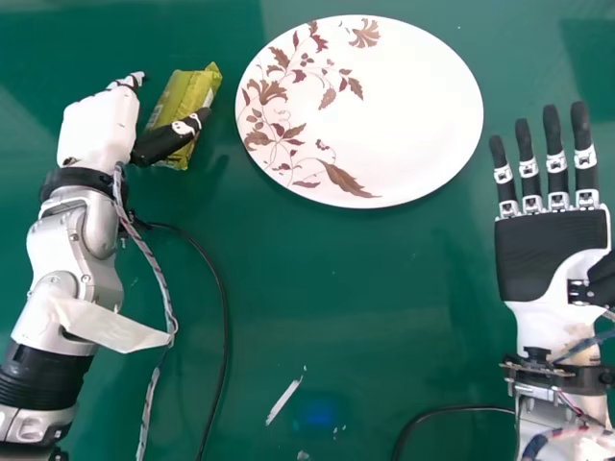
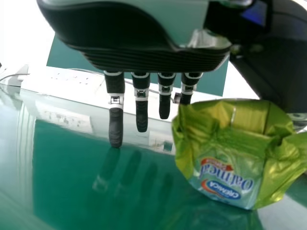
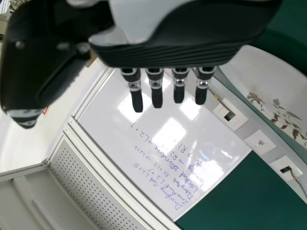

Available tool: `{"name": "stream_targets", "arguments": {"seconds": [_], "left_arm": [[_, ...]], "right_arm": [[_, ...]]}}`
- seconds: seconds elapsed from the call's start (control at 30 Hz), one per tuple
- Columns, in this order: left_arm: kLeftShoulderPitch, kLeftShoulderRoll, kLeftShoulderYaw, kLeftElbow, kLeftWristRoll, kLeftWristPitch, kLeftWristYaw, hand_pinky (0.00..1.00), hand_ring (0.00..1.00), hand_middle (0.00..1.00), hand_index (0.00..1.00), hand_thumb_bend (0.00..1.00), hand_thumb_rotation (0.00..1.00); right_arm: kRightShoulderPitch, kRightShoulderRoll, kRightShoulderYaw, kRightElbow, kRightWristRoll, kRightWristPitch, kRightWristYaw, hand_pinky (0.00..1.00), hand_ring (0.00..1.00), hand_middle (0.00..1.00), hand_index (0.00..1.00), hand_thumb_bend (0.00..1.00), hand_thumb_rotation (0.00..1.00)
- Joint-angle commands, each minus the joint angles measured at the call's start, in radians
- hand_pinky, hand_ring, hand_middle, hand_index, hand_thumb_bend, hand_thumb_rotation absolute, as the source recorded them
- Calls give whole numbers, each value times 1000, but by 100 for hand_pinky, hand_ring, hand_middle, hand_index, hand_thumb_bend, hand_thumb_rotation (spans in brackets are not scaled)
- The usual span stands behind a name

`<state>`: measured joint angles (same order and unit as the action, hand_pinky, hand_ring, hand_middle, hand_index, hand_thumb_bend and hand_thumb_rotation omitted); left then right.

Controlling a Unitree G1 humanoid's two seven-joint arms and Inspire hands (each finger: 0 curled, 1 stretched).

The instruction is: Pick up biscuit and place it in the plate

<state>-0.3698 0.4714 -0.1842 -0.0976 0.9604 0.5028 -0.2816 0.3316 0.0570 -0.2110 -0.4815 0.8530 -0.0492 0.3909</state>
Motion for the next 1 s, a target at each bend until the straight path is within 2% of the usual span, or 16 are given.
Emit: {"name": "stream_targets", "arguments": {"seconds": [0.0,0.43,0.77,0.97], "left_arm": [[43,8,-36,30,-41,-9,-80,54,81,94,95,100,87],[-3,102,-58,1,-72,-42,-302,55,82,95,95,100,87],[-44,175,-92,18,-91,-116,-421,55,81,95,94,100,85],[-63,199,-101,41,-78,-129,-467,54,81,94,95,100,85]], "right_arm": [[11,12,5,-2,3,-7,-3,100,100,100,96,100,53],[2,11,12,10,0,-14,4,100,100,100,95,100,47],[0,2,5,10,-2,-16,3,100,100,100,97,100,47],[-3,6,11,16,-4,-21,9,100,100,100,97,100,48]]}}
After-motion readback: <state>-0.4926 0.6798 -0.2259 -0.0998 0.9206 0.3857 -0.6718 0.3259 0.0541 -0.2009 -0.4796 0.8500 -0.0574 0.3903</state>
